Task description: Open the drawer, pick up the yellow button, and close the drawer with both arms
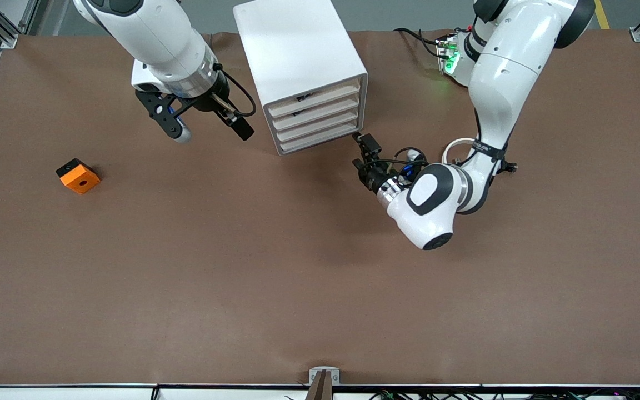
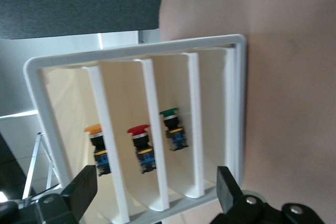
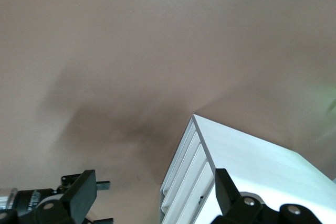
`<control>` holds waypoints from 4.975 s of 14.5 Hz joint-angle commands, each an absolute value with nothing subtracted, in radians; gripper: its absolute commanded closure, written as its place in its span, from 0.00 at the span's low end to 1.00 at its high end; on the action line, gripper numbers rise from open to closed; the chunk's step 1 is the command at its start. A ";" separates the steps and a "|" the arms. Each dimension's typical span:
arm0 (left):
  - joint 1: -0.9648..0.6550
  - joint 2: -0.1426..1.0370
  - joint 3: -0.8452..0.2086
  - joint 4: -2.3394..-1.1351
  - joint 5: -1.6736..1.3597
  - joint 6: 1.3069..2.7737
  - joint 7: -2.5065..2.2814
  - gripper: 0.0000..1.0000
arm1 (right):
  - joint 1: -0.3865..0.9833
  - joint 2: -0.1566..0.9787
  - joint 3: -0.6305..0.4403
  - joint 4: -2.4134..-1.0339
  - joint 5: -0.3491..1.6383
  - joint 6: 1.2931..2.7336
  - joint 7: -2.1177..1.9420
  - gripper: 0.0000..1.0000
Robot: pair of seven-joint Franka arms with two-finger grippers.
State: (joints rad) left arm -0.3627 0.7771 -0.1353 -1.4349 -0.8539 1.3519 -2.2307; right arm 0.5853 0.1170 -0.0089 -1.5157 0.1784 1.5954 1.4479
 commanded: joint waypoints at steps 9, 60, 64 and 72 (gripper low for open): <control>-0.515 0.810 -0.127 -1.439 -0.969 1.298 -2.281 0.28 | 0.678 0.163 -0.018 -1.489 0.199 1.595 1.560 0.00; -0.443 0.798 0.089 -1.246 -1.029 1.325 -2.246 0.00 | 0.900 0.376 -0.021 -1.505 0.130 1.747 1.795 0.00; -0.422 0.781 0.191 -1.223 -1.025 1.322 -2.146 0.00 | 0.911 0.379 -0.021 -1.525 0.130 1.749 1.795 0.00; -0.403 0.715 0.327 -1.216 -0.898 1.307 -1.839 0.00 | 0.945 0.419 -0.021 -1.532 0.130 1.773 1.795 0.12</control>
